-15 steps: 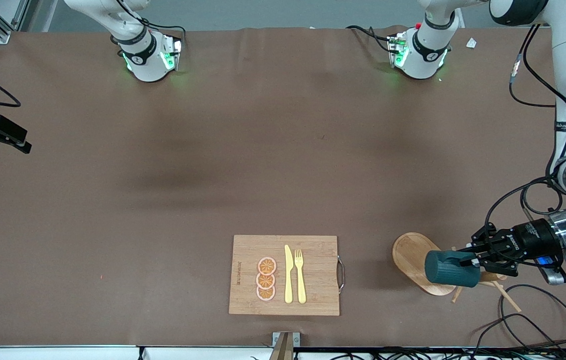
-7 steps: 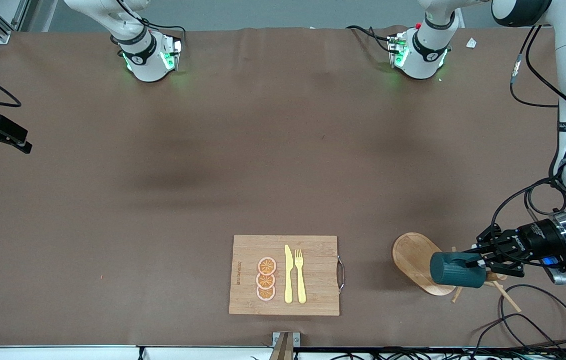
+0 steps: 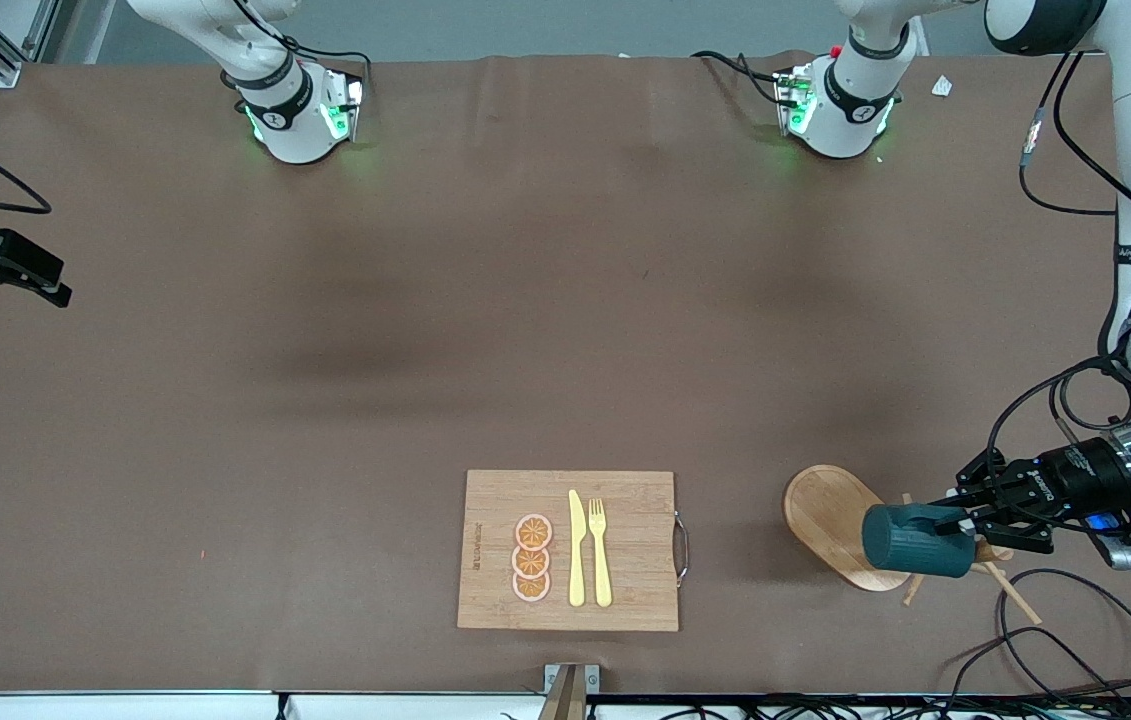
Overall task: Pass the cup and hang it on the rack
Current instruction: 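Hook the mug handle onto a rack peg with the left gripper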
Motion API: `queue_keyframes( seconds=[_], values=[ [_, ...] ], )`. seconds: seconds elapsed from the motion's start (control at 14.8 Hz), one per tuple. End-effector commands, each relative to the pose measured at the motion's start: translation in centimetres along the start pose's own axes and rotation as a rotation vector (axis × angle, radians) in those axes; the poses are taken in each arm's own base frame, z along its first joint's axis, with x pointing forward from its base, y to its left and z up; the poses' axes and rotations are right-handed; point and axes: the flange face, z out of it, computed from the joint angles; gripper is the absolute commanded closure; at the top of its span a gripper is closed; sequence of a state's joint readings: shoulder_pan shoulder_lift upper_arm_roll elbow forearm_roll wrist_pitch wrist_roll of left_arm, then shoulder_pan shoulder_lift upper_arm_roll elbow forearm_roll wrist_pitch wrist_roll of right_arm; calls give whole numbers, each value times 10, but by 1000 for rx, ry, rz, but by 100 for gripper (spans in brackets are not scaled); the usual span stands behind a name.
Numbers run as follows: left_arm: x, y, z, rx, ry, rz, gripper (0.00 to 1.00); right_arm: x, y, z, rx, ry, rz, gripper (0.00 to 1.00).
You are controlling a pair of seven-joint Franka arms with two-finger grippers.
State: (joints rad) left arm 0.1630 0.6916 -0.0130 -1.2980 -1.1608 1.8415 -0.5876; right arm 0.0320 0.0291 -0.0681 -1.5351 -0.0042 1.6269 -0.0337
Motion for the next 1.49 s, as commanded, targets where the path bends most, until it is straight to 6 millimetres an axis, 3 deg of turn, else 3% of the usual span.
queue_keyframes(
  seconds=[0.0, 0.47, 0.61, 0.68, 0.81, 1.01, 1.22, 1.42],
  values=[
    [2, -1, -4, -18, -29, 11, 99, -4, -3, -3, -16, -2, 12, 0],
    [8, -5, -5, -19, -27, 24, 95, -3, -5, -3, -34, 0, 10, 0],
    [8, -5, -4, -18, -28, 25, 89, -3, -5, -3, -34, 0, 10, 0],
    [8, -5, -5, -18, -27, 25, 83, -3, -5, -3, -34, 0, 10, 0],
    [10, -6, -4, -18, -28, 22, 58, -3, -5, -3, -34, 3, 11, 0],
    [9, -5, -5, -18, -27, 25, 0, -3, -5, -3, -34, 3, 11, 0],
    [4, -1, -5, -18, -26, 30, 0, -3, -5, -3, -34, 3, 11, 0],
    [-15, 10, -10, -13, -18, 56, 0, -3, -5, -3, -34, 3, 10, 0]
  ],
)
